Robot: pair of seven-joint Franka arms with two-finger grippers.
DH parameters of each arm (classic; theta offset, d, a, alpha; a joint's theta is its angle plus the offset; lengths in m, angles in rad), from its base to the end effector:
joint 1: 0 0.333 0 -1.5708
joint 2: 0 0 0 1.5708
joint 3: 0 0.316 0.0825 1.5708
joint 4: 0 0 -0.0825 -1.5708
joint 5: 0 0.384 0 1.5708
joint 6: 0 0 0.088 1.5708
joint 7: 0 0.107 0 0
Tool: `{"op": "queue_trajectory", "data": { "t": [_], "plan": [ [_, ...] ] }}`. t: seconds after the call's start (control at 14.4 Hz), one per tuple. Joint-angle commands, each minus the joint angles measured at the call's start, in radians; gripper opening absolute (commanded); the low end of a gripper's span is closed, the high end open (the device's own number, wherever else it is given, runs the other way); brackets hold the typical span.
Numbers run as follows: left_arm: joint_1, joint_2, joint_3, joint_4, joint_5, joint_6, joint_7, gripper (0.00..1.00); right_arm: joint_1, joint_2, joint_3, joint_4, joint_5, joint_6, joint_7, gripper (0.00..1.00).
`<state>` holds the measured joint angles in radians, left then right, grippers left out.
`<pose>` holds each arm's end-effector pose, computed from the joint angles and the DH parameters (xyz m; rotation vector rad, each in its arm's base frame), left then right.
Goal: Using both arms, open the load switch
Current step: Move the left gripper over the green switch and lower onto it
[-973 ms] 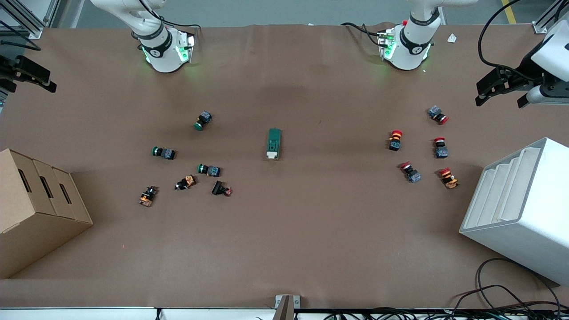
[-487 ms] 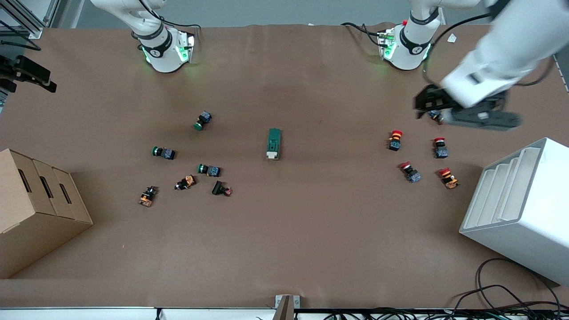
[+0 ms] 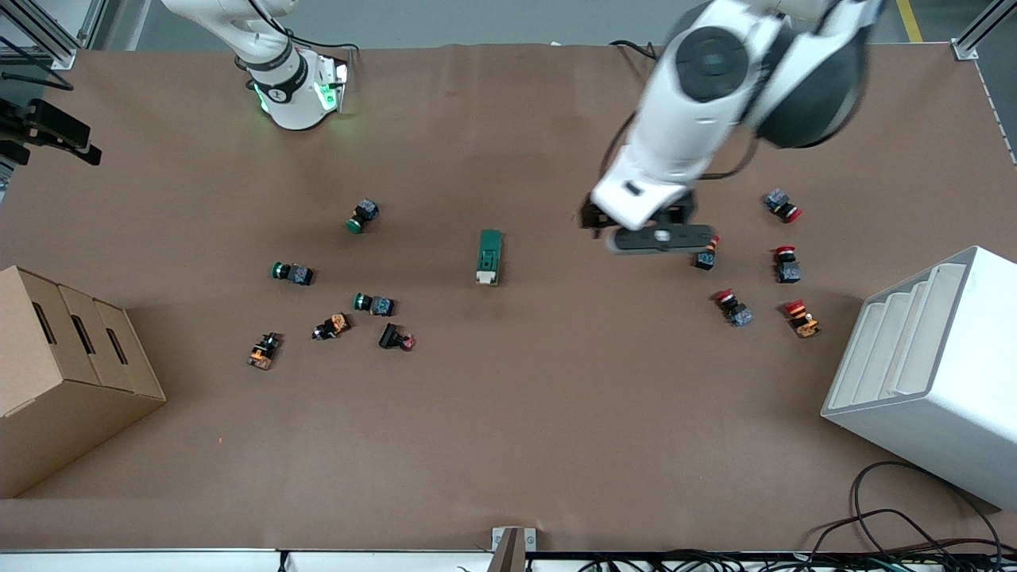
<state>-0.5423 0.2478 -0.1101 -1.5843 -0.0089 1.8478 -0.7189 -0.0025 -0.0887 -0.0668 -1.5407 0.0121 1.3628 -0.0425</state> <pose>0.5114 -0.3834 0.4949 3.1012 0.1124 -0.0143 0.5026 -0.0353 0.6680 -3.1155 0.0379 0.1376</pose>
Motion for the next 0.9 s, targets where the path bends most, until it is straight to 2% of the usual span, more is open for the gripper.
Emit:
{"op": "queue_trajectory", "data": {
  "t": [0.0, 0.14, 0.35, 0.83],
  "plan": [
    [-0.1, 0.065, 0.004, 0.006, 0.074, 0.083, -0.182, 1.0, -0.004, -0.028, 0.004, -0.025, -0.009, 0.004, -0.003, 1.0],
    [-0.172, 0.129, 0.003, 0.004, 0.141, 0.167, -0.372, 1.0, -0.005, -0.026, 0.004, -0.021, -0.009, 0.002, -0.003, 1.0],
    [-0.261, 0.211, 0.003, 0.004, 0.223, 0.244, -0.517, 1.0, -0.005, -0.023, 0.004, -0.007, -0.009, 0.001, -0.002, 1.0],
    [-0.461, 0.405, 0.003, 0.003, 0.596, 0.353, -1.028, 1.0, -0.016, 0.015, -0.001, 0.027, 0.002, 0.007, -0.003, 1.0]
  ]
}}
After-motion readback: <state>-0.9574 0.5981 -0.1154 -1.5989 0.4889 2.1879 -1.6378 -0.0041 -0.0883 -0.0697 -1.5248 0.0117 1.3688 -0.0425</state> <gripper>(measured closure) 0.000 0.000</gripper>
